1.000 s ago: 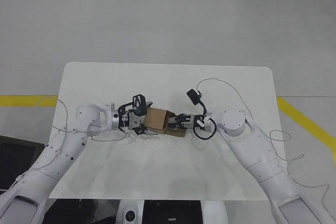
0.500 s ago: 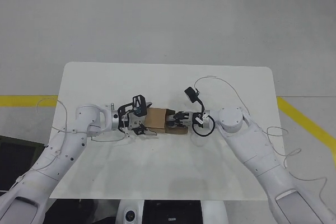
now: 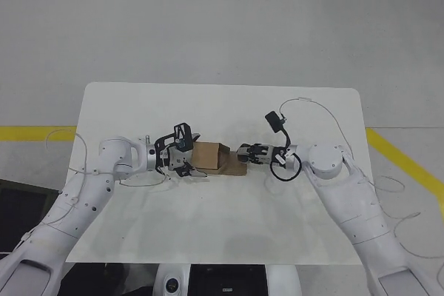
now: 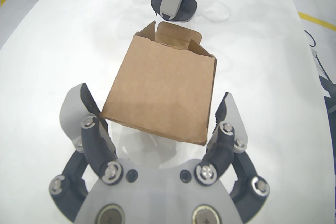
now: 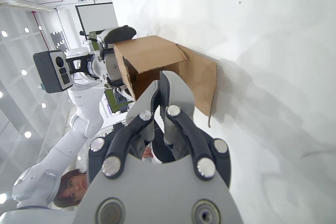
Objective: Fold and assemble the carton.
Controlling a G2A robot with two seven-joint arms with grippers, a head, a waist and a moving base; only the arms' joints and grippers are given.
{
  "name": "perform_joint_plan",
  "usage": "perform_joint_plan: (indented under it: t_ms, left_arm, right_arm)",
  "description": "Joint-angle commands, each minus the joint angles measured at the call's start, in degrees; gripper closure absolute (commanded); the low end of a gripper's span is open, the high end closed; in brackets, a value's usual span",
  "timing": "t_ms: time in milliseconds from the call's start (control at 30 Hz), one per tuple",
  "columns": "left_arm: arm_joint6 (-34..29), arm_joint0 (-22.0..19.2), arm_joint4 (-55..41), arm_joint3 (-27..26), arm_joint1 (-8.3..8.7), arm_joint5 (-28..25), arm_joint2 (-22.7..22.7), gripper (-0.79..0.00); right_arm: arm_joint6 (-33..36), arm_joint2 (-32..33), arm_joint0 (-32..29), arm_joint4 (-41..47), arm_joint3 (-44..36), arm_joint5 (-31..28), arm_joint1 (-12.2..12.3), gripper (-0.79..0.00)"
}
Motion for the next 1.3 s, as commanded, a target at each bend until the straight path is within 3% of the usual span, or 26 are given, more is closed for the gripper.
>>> perform_joint_plan:
  t_ms: [0,233,500,833,1267]
  left_arm:
    - [-0.09,0.16,0.05,-0.2,-0.02,0.0,-0.14,-0.785]
    - [-0.1,0.65,0.26,-0.75,-0.05,-0.15,-0.69,-0.785]
    - [-0.55,0.92,0.1,-0.89,-0.16,-0.28,-1.1,-0.785]
    - [-0.85,1.11,0.33,-1.12,-0.35,-0.38,-1.38,-0.785]
    - [-1.56,1.6,-0.24,-1.1,-0.55,-0.16,-1.96,-0.785]
  right_arm:
    - [0.08,-1.07,1.76,-0.52,1.97,-0.81,-0.3,0.0]
    - [-0.32,-4.9,7.16,-1.94,7.86,-4.96,-1.6,0.0]
    - [4.16,-8.39,10.81,-2.19,11.76,-8.03,-2.66,0.0]
    - [7.09,-10.51,10.75,-1.77,10.73,-6.84,-3.16,0.0]
    - [4.09,-11.92,8.97,2.38,10.09,-5.91,-4.21,0.0]
